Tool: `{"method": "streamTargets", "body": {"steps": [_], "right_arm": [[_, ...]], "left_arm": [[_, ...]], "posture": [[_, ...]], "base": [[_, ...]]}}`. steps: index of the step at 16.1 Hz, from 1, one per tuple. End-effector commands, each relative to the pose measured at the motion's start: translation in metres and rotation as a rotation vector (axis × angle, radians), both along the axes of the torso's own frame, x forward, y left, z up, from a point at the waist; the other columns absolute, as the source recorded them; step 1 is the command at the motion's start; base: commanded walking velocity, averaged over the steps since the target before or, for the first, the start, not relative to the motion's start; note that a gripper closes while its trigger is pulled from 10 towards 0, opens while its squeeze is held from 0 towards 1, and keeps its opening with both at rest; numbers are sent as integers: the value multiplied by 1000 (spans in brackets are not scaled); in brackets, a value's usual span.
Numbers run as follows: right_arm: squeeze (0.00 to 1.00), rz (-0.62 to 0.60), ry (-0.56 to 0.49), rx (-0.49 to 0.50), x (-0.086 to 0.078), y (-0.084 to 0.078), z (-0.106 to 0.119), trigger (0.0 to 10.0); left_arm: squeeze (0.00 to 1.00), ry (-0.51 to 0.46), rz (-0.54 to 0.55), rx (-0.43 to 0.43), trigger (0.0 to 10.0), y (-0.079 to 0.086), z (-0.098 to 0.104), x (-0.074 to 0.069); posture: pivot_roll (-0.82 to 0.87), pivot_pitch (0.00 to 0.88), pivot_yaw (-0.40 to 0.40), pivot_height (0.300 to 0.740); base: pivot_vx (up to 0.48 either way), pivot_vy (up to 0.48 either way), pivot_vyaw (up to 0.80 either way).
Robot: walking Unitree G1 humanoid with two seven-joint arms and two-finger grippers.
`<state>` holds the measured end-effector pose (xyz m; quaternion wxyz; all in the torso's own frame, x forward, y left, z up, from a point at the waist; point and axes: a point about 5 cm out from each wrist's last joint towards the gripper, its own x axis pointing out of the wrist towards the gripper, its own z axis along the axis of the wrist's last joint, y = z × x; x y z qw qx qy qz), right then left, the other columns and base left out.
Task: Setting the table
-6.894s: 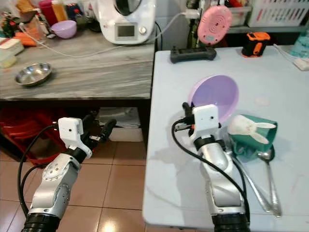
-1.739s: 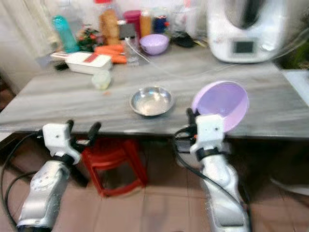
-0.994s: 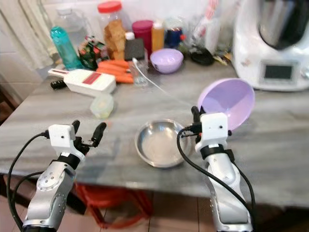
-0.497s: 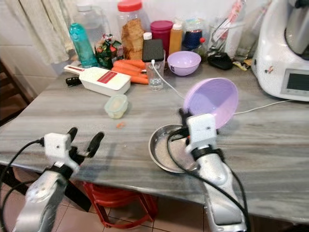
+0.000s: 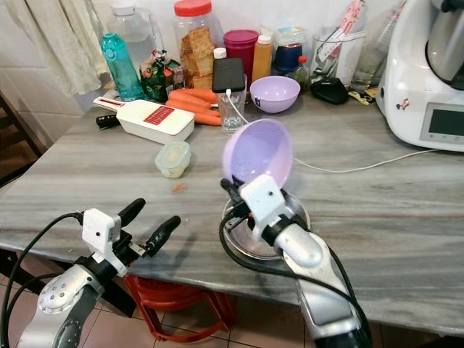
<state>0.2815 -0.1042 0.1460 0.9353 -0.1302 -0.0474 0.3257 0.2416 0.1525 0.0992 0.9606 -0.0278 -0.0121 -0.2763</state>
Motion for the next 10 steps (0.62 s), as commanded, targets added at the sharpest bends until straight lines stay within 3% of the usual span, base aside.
{"method": "streamTargets", "body": {"steps": [1, 10], "right_arm": [[0, 33, -2, -25, 4, 4, 1, 10000], [0, 268, -17, -144, 25, 21, 3, 10000]], "left_arm": [[0, -20, -6, 10, 10000, 2, 4, -1], [0, -16, -6, -16, 10000, -3, 6, 3]], "posture": [[-117, 55, 83, 740], [-109, 54, 83, 740]], "base": [[0, 0, 0], [0, 0, 0]]}}
